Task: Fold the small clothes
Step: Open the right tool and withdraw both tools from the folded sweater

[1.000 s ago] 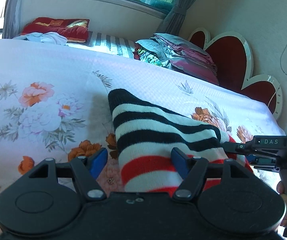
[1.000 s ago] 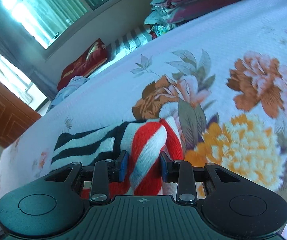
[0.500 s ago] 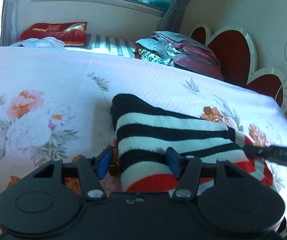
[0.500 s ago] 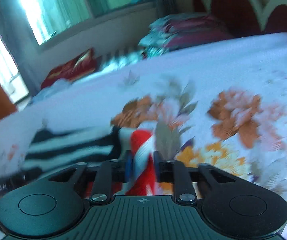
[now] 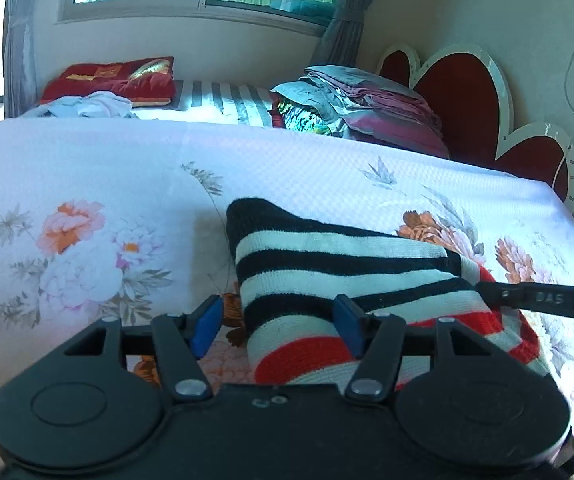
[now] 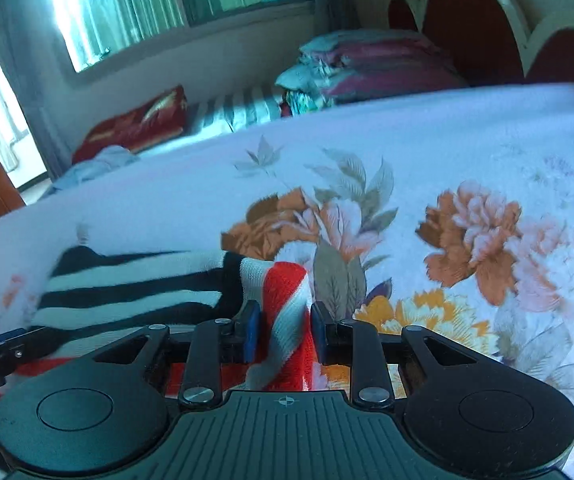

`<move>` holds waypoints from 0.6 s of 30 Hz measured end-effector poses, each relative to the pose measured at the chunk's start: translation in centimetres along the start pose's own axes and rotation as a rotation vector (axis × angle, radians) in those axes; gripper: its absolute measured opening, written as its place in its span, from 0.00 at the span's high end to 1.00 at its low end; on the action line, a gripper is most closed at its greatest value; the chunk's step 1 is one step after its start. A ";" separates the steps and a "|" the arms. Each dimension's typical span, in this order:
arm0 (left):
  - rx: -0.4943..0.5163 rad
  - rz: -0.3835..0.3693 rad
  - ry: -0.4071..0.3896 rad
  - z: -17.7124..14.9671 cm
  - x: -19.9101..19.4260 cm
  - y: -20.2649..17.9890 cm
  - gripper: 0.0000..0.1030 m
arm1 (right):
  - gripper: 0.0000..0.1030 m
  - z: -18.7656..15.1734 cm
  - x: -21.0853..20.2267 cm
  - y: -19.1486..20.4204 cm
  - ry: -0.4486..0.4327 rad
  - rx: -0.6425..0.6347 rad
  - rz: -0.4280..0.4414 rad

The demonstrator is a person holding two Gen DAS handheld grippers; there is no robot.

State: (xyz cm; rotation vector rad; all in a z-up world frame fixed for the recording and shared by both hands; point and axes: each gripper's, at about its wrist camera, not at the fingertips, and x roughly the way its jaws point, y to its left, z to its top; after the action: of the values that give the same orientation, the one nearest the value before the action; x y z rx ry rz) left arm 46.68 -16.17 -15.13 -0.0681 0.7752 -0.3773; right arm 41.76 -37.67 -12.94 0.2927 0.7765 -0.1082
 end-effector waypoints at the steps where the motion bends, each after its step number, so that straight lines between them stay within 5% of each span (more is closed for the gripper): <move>1: 0.006 0.002 -0.002 0.0 -0.3 0.0 0.43 | 0.75 -0.1 -0.7 0.2 -0.010 -0.017 0.003; 12: -0.014 -0.047 -0.013 -1.7 -4.8 -0.7 0.41 | 0.75 -2.6 -5.6 1.7 -0.037 -0.118 0.072; 18: 0.024 -0.023 0.009 -4.0 -4.1 -1.3 0.37 | 0.75 -4.4 -5.0 1.6 0.000 -0.169 0.023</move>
State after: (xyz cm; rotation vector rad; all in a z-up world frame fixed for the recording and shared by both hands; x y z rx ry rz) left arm 40.85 -15.62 -15.03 -0.0532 0.7793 -0.4085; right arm 35.60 -34.89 -12.00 0.1418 0.7771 -0.0203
